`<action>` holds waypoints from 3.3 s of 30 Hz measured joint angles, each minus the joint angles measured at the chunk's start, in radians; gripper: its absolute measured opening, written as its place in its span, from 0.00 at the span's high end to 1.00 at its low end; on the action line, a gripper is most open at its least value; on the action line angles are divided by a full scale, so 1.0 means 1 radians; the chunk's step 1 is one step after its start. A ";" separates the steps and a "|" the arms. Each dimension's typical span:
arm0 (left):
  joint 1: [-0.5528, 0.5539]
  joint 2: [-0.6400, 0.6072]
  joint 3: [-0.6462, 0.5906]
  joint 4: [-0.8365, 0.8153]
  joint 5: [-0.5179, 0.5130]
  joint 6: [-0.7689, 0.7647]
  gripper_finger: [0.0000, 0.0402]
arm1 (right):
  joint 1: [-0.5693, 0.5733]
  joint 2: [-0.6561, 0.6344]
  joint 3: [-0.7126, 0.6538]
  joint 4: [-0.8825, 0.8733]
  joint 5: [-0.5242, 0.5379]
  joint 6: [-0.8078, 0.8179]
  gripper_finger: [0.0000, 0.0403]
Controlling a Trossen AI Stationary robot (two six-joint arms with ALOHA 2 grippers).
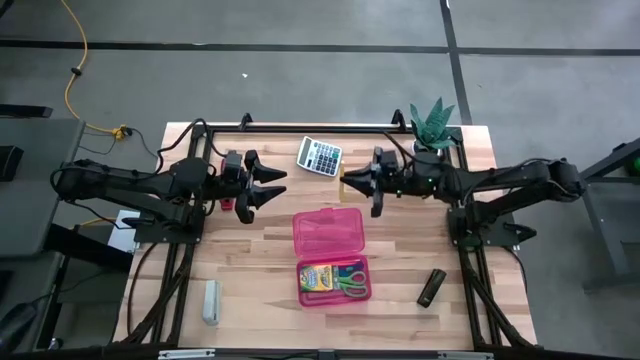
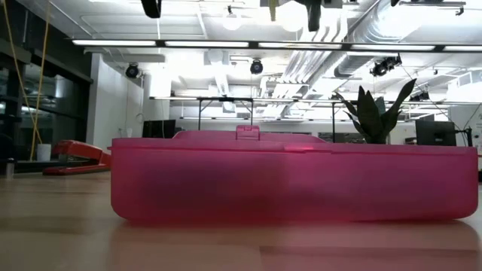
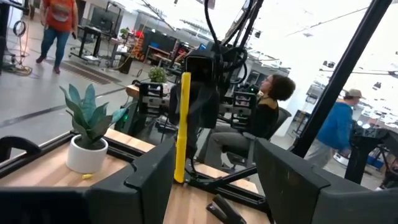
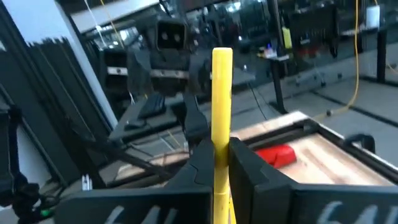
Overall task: Pack school essentials
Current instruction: Put the yellow pen into the pink supply box, then return to Home Position
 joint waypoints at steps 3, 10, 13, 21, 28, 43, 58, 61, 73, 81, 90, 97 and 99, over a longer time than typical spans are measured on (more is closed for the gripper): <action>0.000 0.000 0.000 0.000 0.000 -0.017 0.49 | -0.004 0.001 -0.005 0.045 -0.006 -0.005 1.00; 0.000 0.000 0.000 0.000 -0.003 0.006 0.49 | -0.004 0.000 -0.011 0.048 -0.007 0.006 1.00; 0.000 0.000 0.000 0.000 -0.003 0.010 0.49 | -0.004 0.001 -0.011 0.046 -0.007 0.012 1.00; 0.000 0.000 0.000 0.000 -0.004 0.010 0.49 | -0.003 0.008 -0.011 0.037 -0.053 0.052 1.00; 0.000 0.000 0.000 0.000 -0.005 0.010 0.49 | 0.096 0.148 -0.011 -0.070 -0.192 0.166 1.00; 0.000 0.000 0.000 0.000 -0.005 0.009 0.49 | 0.218 0.460 0.116 -0.328 -0.305 0.035 1.00; 0.000 0.000 0.000 0.000 -0.005 0.006 0.49 | 0.183 0.467 0.137 -0.477 -0.355 -0.170 1.00; 0.000 0.000 0.000 0.001 -0.005 0.006 0.49 | 0.183 0.491 0.137 -0.508 -0.353 -0.171 1.00; 0.000 0.000 0.000 0.001 -0.005 0.006 0.49 | 0.183 0.532 0.136 -0.521 -0.320 -0.170 0.97; 0.000 0.000 0.000 0.001 -0.005 0.006 0.49 | 0.183 0.532 0.136 -0.524 -0.320 -0.163 0.78; 0.000 0.000 0.000 0.000 -0.005 0.010 0.49 | 0.167 0.439 0.185 -0.770 -0.312 -0.178 0.58; 0.000 0.000 0.000 -0.026 -0.005 0.009 0.49 | 0.131 0.132 0.005 -0.803 -0.164 -0.074 0.58; 0.000 0.000 0.000 -0.030 -0.005 0.009 0.49 | 0.125 0.023 -0.100 -0.725 -0.107 0.014 0.59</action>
